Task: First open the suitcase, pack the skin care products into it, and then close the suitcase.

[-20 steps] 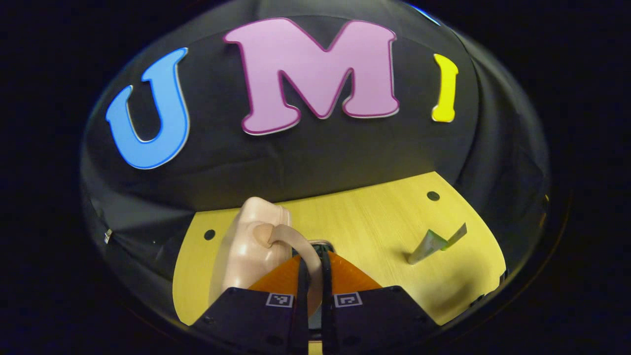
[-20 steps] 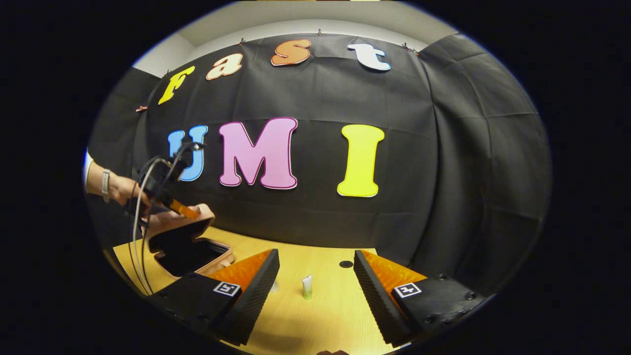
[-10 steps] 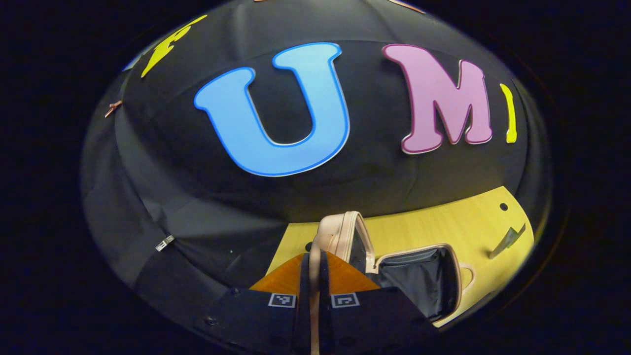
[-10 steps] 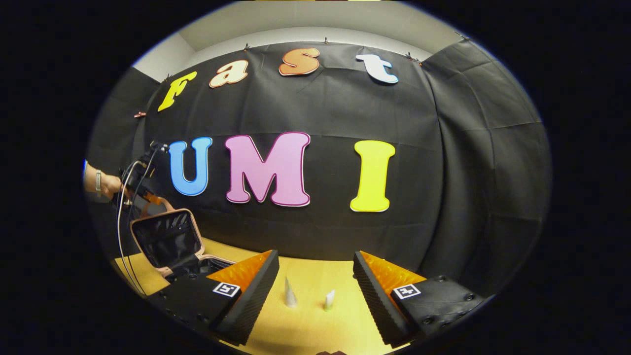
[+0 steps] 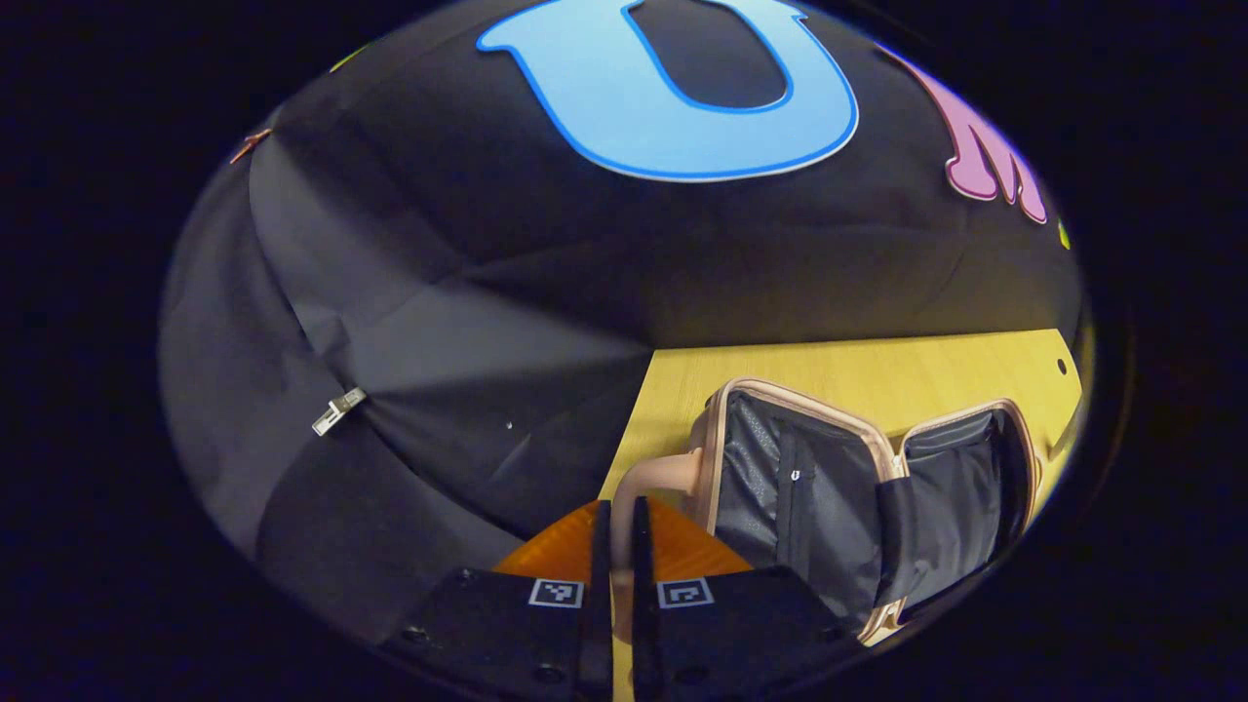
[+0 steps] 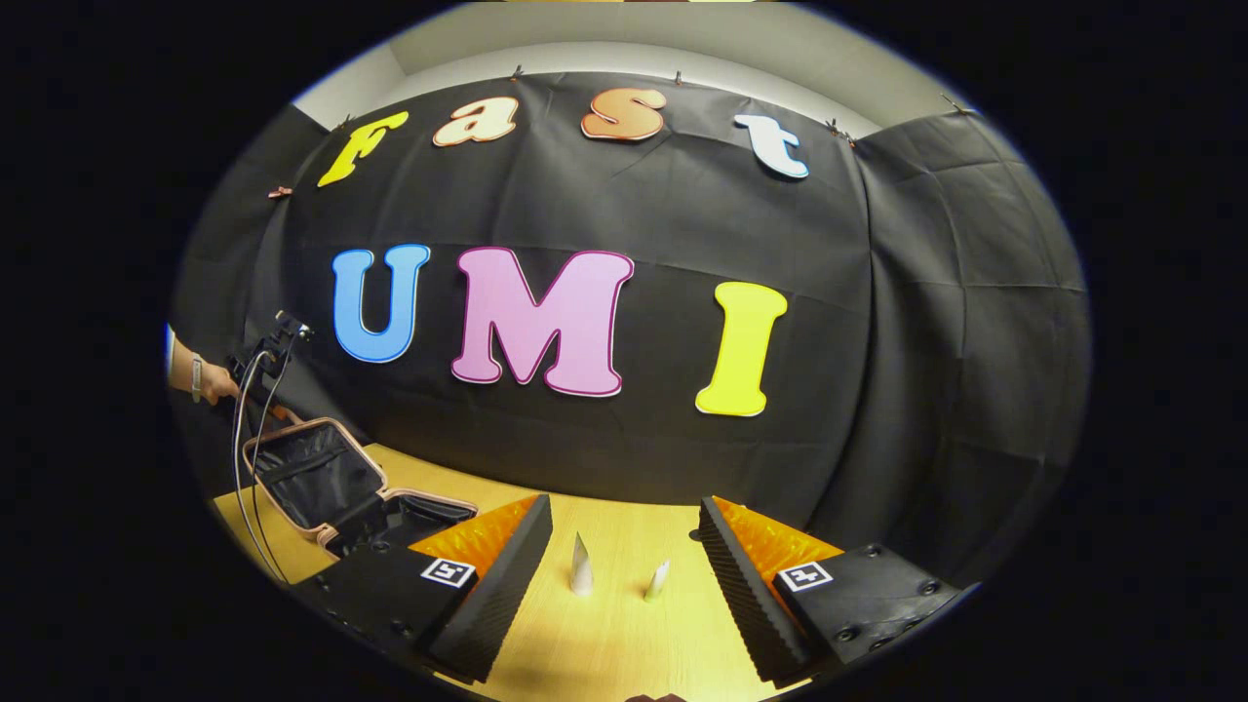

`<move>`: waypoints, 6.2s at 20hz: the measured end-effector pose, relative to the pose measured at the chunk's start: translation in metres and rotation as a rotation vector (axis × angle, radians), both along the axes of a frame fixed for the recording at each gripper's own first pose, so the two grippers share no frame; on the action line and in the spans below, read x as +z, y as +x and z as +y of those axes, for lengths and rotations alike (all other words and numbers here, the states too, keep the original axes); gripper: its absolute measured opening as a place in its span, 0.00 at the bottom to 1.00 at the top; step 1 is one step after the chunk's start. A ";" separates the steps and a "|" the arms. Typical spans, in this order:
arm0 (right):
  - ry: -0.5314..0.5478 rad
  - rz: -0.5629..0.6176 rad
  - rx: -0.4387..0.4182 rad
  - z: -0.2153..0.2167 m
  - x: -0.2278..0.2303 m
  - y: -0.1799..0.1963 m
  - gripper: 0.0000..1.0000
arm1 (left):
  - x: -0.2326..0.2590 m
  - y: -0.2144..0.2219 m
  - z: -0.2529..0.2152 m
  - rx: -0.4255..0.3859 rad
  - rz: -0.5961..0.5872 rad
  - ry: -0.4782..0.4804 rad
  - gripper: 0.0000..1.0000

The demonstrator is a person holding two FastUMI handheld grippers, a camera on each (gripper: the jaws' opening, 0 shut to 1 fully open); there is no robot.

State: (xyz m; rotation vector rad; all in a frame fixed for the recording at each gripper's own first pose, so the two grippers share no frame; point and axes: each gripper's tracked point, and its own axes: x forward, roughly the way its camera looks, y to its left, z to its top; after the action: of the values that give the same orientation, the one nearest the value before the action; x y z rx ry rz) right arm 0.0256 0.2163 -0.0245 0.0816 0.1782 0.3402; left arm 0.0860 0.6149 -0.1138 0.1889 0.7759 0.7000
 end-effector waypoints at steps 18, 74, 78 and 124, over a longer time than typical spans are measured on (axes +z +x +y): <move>-0.004 -0.025 -0.027 0.002 0.002 0.011 0.96 | 0.082 0.088 -0.400 -0.773 -0.431 -0.183 0.95; -0.036 0.479 0.208 0.049 -0.323 0.150 0.29 | -0.069 0.029 -0.443 -0.391 0.025 -0.453 0.52; 0.016 0.407 0.250 0.065 -0.263 0.125 0.29 | -0.080 0.018 -0.358 -0.356 0.246 -0.339 0.45; 0.042 0.986 0.553 0.362 -0.232 -0.054 0.96 | -0.023 -0.160 -0.046 0.150 -0.153 -0.355 0.87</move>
State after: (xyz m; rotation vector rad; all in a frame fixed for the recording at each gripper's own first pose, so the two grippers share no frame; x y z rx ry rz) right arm -0.0282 0.5787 -0.2567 0.2403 1.1840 0.8388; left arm -0.0739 0.5685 -0.1373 -0.2445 0.7594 0.6966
